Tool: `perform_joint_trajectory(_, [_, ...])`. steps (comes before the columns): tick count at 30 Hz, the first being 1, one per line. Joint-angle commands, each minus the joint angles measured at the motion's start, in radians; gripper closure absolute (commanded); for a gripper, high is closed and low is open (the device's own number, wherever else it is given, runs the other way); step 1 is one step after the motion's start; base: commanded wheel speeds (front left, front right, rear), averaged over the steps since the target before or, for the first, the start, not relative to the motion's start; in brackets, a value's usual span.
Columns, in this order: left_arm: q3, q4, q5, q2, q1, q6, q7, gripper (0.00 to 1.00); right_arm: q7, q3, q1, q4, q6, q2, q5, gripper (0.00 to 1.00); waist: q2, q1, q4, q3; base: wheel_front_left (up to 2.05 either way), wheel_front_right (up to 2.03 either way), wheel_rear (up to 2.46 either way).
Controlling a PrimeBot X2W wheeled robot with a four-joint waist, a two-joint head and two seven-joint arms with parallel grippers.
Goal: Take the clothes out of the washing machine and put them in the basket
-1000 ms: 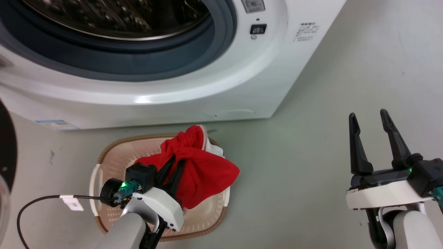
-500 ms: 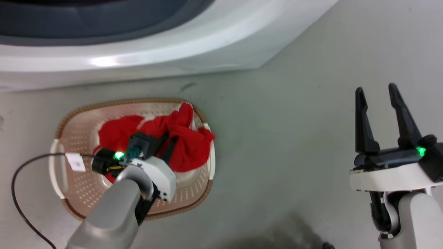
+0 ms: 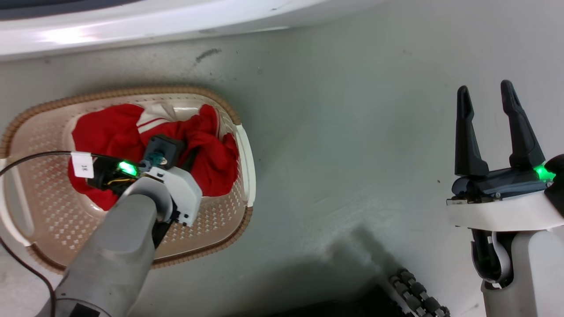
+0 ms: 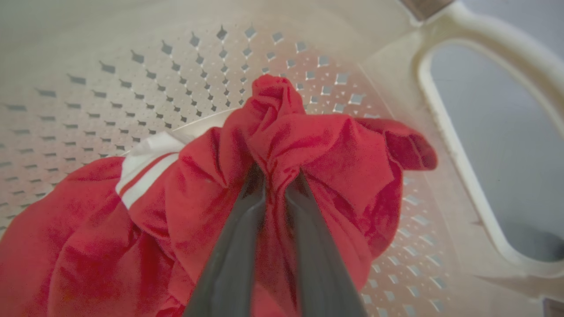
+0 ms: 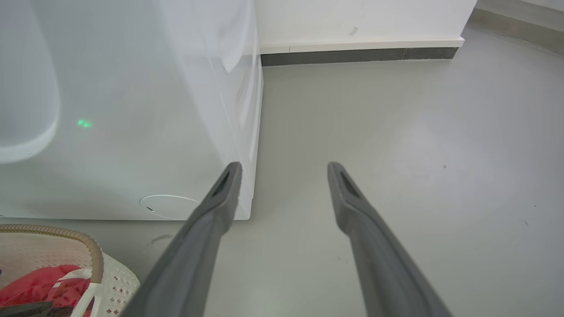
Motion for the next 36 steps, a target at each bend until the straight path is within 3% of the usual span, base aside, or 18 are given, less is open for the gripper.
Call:
perform_joint_trajectory(1, [-0.002, 0.021, 0.003, 0.008, -0.016, -0.002, -0.002, 1.00, -0.002, 0.003, -0.013, -0.007, -0.001, 0.001, 0.005, 0.00, 0.0000, -0.0002, -0.015, 0.029, 0.00, 0.00, 0.00])
perform_joint_trajectory(10, [0.007, 0.117, 0.004, -0.008, -0.067, 0.000, -0.002, 0.99, -0.002, -0.005, -0.026, -0.023, -0.001, 0.001, 0.000, 0.00, 0.0000, -0.0002, -0.020, 0.073, 0.00, 0.00, 0.00])
perform_joint_trajectory(11, [0.007, 0.116, 0.010, -0.010, -0.072, 0.009, -0.002, 0.75, -0.002, -0.005, -0.025, -0.021, -0.001, 0.001, -0.003, 0.00, 0.0000, -0.0002, -0.018, 0.071, 0.00, 0.00, 0.00])
perform_joint_trajectory(12, [0.009, 0.115, 0.010, -0.013, -0.071, 0.012, -0.002, 0.00, -0.002, -0.005, -0.024, -0.018, -0.001, 0.001, -0.005, 0.00, 0.0000, -0.0002, -0.016, 0.068, 0.00, 0.00, 0.00])
perform_joint_trajectory(23, [0.047, 0.029, 0.013, -0.038, 0.035, 0.012, -0.002, 0.00, -0.002, -0.016, -0.004, 0.025, -0.001, 0.001, -0.034, 0.00, 0.0000, -0.0002, 0.016, -0.094, 0.00, 0.00, 0.00])
perform_joint_trajectory(36, [0.180, -0.265, -0.018, -0.045, 0.211, 0.000, -0.002, 0.00, -0.002, -0.047, 0.065, 0.072, -0.001, 0.001, -0.093, 0.00, 0.0000, -0.0002, 0.090, -0.395, 0.00, 0.00, 0.00])
